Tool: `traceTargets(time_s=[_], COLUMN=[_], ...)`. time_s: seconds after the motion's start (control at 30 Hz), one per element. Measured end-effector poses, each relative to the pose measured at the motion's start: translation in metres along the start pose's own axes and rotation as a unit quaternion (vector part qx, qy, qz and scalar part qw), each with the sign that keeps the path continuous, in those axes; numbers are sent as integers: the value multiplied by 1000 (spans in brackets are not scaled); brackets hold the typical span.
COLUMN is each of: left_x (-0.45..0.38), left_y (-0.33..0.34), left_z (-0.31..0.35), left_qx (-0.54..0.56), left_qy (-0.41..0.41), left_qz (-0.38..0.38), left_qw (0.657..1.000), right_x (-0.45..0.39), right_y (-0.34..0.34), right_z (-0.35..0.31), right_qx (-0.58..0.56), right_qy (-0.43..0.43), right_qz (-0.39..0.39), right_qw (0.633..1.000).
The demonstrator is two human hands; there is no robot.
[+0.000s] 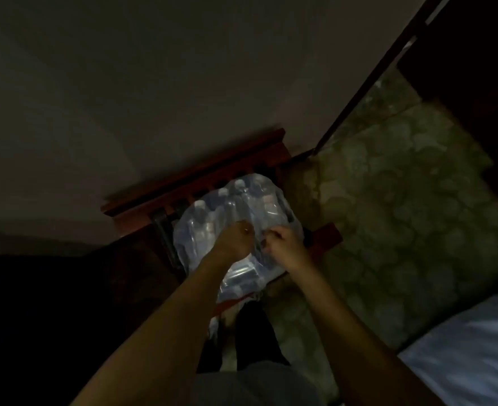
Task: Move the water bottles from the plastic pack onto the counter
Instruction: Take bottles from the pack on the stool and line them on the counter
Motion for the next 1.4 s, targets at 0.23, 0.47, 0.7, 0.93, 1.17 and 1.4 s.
traceTargets(time_s=[0.23,0.47,0.7,0.93,1.17,1.4], left_x=[-21,-14,-11,-2,9,23], left_y=[43,44,46,47,34,29], left_z=[-28,-43,-46,-52,-54,-59], left_qx=[-117,-169,-238,-217,-149,26], left_qy=[-55,-97,-109,-76,-42,-126], left_qz=[-73,-81,-122,-98,-25,41], left_qw=[989,977,958,968,988,991], right_x=[-46,-62,-72,-74,-60,-45], right_y=[9,34,57,68,65,43], right_z=[19,36,63,74,44,-16], right_qx=[72,214,387,409,445,456], right_qy=[17,18,49,91,6,13], right_qz=[-63,-176,-256,-240,-251,-205], right_qw=[995,961,885,876,860,866])
Point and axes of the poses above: each hand's wrist, its own x-axis away from the middle knuckle, its own y-axis out of the palm, z = x × y, the point moved 3 cm from there along -x, towards the middle knuckle, and after that the axes turned 15 degrees about -x, right-handed, at the moved point
